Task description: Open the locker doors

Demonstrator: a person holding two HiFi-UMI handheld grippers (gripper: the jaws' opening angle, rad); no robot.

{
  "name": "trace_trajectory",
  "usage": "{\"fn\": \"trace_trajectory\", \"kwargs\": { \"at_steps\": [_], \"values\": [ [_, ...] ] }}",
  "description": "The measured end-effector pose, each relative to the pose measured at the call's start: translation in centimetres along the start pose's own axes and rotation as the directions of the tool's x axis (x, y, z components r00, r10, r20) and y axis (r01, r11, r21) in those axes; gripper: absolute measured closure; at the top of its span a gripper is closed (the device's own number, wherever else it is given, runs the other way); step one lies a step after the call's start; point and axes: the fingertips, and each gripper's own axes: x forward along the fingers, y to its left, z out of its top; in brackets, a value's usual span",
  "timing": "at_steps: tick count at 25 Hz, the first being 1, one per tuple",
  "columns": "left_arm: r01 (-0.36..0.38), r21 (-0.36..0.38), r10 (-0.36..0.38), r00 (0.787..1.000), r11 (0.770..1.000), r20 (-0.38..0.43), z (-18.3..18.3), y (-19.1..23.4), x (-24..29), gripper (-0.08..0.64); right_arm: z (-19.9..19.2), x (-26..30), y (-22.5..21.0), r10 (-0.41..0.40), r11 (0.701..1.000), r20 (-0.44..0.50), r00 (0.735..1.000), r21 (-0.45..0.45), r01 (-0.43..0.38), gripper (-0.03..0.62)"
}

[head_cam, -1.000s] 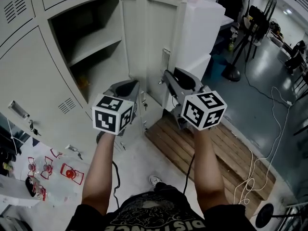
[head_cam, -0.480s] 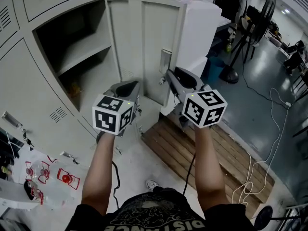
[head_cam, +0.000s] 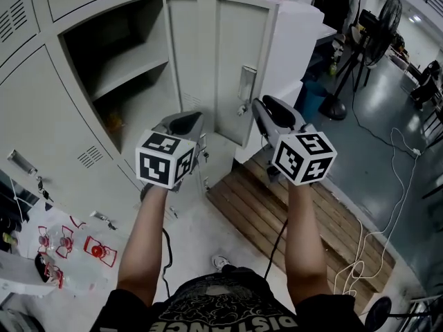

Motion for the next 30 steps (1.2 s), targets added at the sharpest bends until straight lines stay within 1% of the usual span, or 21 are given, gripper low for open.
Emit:
{"fn": "trace_trajectory", "kwargs": {
  "at_steps": [4, 8, 13, 18, 23, 27, 30],
  "values": [
    [-0.002, -0.004, 0.002, 1.0, 1.0, 0.008, 0.0, -0.1, -1.8, 0.557, 0.3, -1.1, 1.5, -0.008, 1.0, 0.001, 1.0, -0.008, 0.008, 0.492],
    [-0.033, -0.011, 0.033, 0.999, 0.999, 0.015, -0.3, 0.9, -4.6, 0.557, 0.1, -1.0, 4.6, 0.022, 1.0, -0.008, 1.0, -0.015, -0.022, 0.488],
    [-0.091, -0.021, 0.092, 0.996, 0.996, 0.022, -0.9, 2.9, -9.2, 0.557, -0.5, -0.1, 10.0, 0.094, 0.995, -0.02, 0.995, -0.02, -0.094, 0.475],
    [-0.161, -0.027, 0.162, 0.987, 0.987, 0.023, -1.7, 5.2, -14.2, 0.557, -1.0, 1.1, 15.9, 0.179, 0.984, -0.027, 0.983, -0.02, -0.18, 0.468],
    [-0.249, -0.04, 0.25, 0.968, 0.968, 0.017, -2.8, 7.7, -19.8, 0.557, -1.6, 2.3, 22.2, 0.271, 0.962, -0.031, 0.962, -0.013, -0.271, 0.463],
    [-0.325, -0.05, 0.326, 0.945, 0.944, 0.013, -3.7, 9.7, -24.6, 0.557, -2.1, 3.2, 27.3, 0.348, 0.937, -0.034, 0.937, -0.006, -0.348, 0.459],
    [-0.384, -0.058, 0.385, 0.923, 0.922, 0.006, -4.6, 11.2, -28.5, 0.557, -2.5, 3.8, 31.5, 0.407, 0.913, -0.037, 0.913, -0.001, -0.407, 0.459]
  ]
}}
